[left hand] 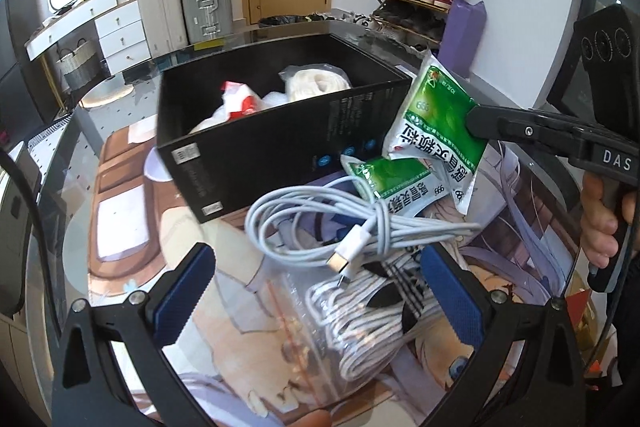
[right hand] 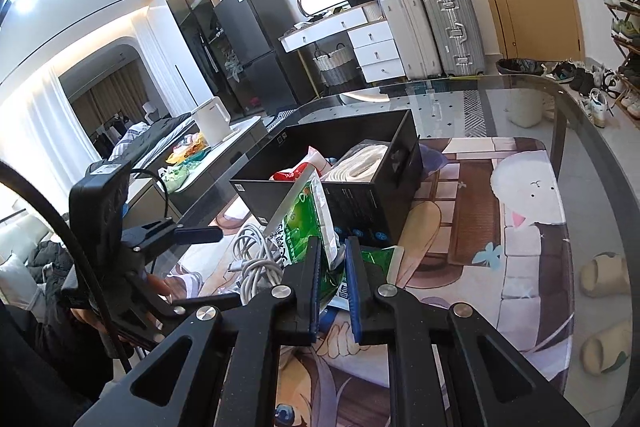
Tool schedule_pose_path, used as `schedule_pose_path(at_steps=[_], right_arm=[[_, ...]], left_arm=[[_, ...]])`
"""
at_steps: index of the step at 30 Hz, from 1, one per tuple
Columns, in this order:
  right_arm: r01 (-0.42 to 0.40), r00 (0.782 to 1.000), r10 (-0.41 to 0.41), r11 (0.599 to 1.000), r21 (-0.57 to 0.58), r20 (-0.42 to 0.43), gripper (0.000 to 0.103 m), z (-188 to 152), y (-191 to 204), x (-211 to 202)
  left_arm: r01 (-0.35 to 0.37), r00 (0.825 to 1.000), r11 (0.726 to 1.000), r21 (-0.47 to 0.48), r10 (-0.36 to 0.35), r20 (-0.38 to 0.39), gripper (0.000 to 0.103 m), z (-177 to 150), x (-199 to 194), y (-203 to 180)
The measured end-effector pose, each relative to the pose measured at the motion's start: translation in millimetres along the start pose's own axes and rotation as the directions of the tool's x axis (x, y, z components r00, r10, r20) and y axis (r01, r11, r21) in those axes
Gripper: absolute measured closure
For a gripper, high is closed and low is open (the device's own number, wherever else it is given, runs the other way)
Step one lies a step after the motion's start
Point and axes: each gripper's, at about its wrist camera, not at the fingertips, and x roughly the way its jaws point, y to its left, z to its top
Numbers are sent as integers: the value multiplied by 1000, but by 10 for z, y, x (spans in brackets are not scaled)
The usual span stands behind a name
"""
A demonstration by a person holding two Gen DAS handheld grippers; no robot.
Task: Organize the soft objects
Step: 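Grasp the white cable bundle with the left gripper while the right gripper holds the green packet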
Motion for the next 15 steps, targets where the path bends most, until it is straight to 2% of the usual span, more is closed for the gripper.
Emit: schedule_pose_path(at_steps=[9, 15], right_arm=[[7, 1000, -7, 1000, 5, 0, 92, 7, -33, -18], [10, 1000, -10, 1000, 13, -2, 92, 9, -69, -13]], left_arm=[[-2, 1000, 1000, -8, 2, -14, 0, 134, 139, 13], [15, 1000, 1000, -11, -15, 4, 2, 206, 184, 31]])
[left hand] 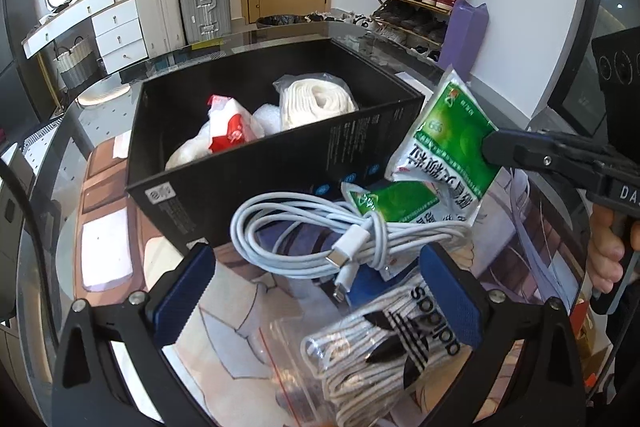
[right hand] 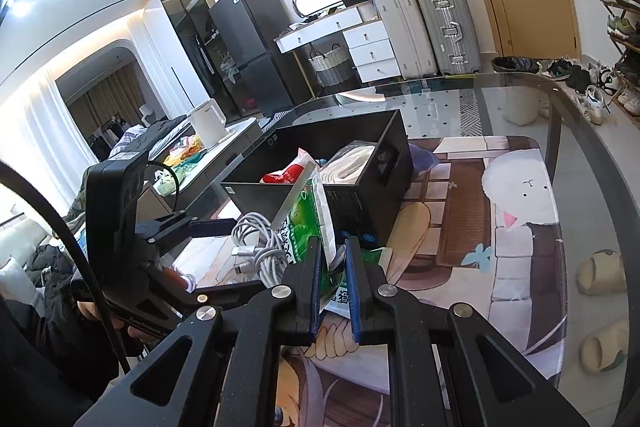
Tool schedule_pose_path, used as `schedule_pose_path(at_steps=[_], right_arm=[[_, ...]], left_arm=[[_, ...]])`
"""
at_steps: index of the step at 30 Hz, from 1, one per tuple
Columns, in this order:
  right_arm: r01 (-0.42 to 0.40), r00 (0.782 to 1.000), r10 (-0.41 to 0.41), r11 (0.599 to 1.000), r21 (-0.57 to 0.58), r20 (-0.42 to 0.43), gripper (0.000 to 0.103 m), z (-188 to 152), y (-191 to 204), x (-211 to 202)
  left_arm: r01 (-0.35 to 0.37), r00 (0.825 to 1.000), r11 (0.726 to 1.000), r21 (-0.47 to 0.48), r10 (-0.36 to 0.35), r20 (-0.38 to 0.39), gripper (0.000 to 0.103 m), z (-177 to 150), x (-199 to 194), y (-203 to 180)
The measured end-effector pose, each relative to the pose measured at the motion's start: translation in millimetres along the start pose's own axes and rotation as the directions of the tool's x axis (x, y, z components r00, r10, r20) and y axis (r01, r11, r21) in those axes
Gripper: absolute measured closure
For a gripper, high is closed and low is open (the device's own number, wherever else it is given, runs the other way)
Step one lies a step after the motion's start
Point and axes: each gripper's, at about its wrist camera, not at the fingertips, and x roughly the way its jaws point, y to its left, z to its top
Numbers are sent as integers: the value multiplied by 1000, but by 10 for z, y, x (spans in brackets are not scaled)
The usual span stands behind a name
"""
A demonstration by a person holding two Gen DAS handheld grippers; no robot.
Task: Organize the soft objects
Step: 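Grasp the white cable bundle with the left gripper while the right gripper holds the green packet, then carry the white cable over the box with the left gripper while the right gripper carries the green packet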
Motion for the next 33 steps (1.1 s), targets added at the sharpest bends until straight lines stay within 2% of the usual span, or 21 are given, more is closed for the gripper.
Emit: schedule_pose_path(at_steps=[4, 7, 9, 18, 19, 20, 28, 33], right_arm=[[2, 1000, -2, 1000, 7, -8, 92, -8, -25, 18], [3, 1000, -3, 1000, 11, -13, 92, -13, -36, 37], [6, 1000, -6, 1000, 14, -17, 92, -12, -45, 52], [0, 1000, 0, 1000, 18, -22, 92, -35, -47, 81], [-1, 1000, 1, 1000, 18, -20, 92, -33, -43, 78], [0, 1000, 0, 1000, 16, -16, 92, -27, -39, 69], [2, 1000, -2, 1000, 0, -4, 92, 0, 0, 31], [3, 1000, -3, 1000, -3, -1, 92, 8, 5, 17]], left_arm=[[25, 1000, 1000, 17, -26, 15, 12, 30, 11, -27], [19, 999, 999, 31, -20, 25, 18, 37, 18, -50], [20, 999, 999, 36, -21, 28, 33, 28, 14, -55], [40, 998, 999, 18, -41, 42, 39, -19, -37, 6], [48, 998, 999, 13, -48, 42, 43, -30, -51, 15], [74, 997, 997, 9, -74, 35, 65, -46, -63, 29], [61, 997, 998, -16, -60, 48, 67, -87, -117, 73], [74, 995, 997, -28, -72, 72, 81, -114, -185, 109]])
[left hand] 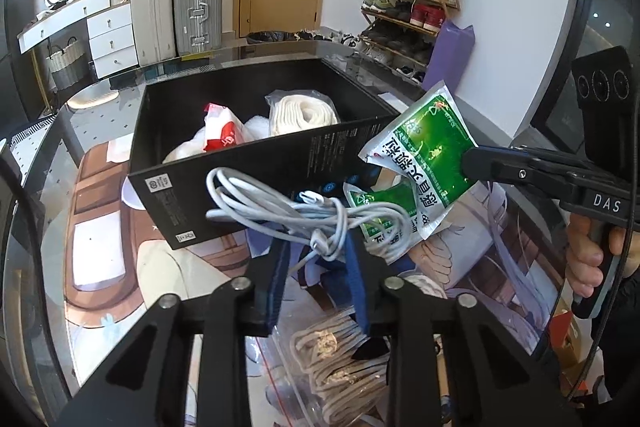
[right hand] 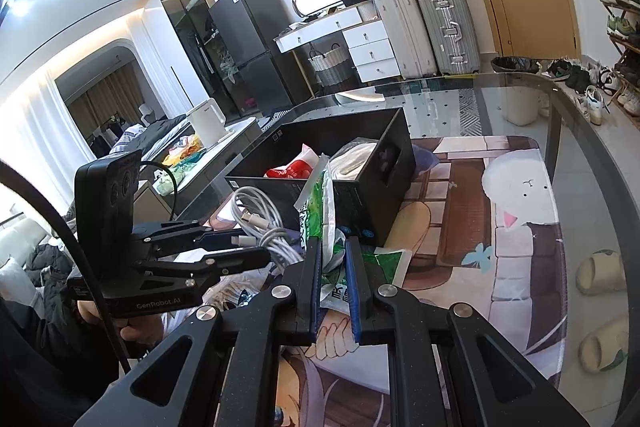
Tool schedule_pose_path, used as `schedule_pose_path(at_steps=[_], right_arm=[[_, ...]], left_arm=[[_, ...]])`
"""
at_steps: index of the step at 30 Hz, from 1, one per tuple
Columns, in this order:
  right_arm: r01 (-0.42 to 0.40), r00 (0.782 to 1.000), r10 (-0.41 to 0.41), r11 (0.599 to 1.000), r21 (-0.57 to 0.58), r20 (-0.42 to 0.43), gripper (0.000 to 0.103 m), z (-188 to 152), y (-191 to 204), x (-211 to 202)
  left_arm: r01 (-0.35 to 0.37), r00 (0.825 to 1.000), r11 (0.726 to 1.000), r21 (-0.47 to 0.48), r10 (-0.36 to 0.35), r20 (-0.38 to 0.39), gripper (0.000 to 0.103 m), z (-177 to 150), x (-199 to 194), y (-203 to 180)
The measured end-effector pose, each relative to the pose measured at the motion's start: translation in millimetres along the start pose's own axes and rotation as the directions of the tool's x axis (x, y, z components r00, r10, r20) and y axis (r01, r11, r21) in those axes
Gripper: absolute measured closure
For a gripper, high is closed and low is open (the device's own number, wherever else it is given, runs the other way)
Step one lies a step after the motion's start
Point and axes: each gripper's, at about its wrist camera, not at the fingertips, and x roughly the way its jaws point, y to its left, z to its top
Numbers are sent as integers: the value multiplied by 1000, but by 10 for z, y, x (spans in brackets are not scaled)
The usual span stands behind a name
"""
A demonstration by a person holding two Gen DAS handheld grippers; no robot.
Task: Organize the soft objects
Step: 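Carry the white cable over the box with the left gripper while the right gripper carries the green packet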
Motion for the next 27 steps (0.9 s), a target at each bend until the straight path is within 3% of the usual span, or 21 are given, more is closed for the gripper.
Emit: schedule_pose_path(at_steps=[4, 5, 16, 27], right_arm=[[1, 1000, -1, 1000, -8, 8, 92, 22, 30, -38], [1, 1000, -1, 1000, -9, 11, 92, 26, 34, -44], [-1, 1000, 2, 1000, -26, 19, 92, 63, 118, -94], [0, 999, 3, 999, -48, 48, 92, 145, 187, -131]], left_arm=[[20, 1000, 1000, -1, -20, 18, 85, -14, -76, -2], [24, 999, 1000, 0, -24, 23, 91, 6, -90, 4], [20, 999, 1000, -10, -20, 49, 93, -9, -202, 36], [4, 992, 1000, -19, -1, 124, 93, 81, -513, 50]])
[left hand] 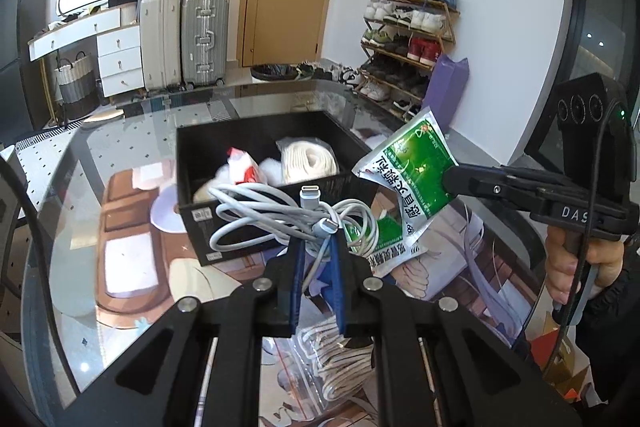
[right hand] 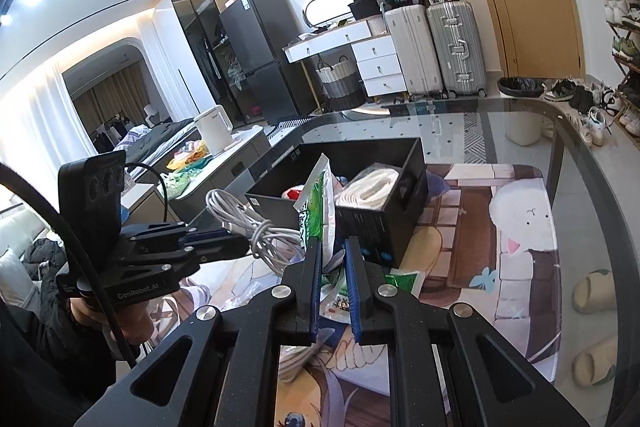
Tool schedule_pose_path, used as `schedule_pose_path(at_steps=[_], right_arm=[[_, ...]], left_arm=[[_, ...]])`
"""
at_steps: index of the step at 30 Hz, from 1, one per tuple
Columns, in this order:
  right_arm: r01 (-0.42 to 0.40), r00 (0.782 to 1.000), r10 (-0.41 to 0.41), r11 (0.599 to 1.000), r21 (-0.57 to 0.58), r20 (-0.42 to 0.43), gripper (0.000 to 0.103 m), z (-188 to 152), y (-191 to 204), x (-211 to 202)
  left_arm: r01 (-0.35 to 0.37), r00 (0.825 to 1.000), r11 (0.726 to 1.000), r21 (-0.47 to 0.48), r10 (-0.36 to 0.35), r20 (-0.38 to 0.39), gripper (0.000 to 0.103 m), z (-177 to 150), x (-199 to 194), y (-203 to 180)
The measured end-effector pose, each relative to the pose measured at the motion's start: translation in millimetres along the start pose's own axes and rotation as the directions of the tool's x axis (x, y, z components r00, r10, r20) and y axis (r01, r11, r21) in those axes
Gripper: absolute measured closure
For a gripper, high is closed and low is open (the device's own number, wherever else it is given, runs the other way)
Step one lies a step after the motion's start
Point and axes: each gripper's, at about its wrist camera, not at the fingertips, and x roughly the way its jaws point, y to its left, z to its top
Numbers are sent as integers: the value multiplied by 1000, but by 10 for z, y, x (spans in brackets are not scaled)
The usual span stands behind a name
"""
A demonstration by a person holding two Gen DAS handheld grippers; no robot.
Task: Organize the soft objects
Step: 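Carry the white cable over the box with the left gripper while the right gripper carries the green packet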
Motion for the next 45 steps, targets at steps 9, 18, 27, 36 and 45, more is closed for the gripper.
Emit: schedule_pose_path(at_steps=[9, 18, 27, 36, 45], right_arm=[[2, 999, -1, 1000, -15, 42, 92, 183, 70, 1], [4, 997, -1, 999, -35, 75, 92, 389, 120, 54], [15, 997, -12, 999, -38, 71, 92, 491, 121, 178], [40, 997, -38, 999, -32, 70, 92, 584, 114, 318], [59, 996, -58, 998, -18, 67, 92, 654, 60, 401]], left_arm=[[-43, 997, 998, -43, 46, 56, 93, 221, -121, 142], [-84, 993, 995, -57, 89, 83, 93, 408, -45, 217], [-122, 987, 989, -83, 130, 93, 93, 510, 147, 311], [-141, 984, 984, -112, 152, 93, 93, 519, 310, 402], [-143, 984, 981, -129, 155, 86, 93, 545, 406, 453]])
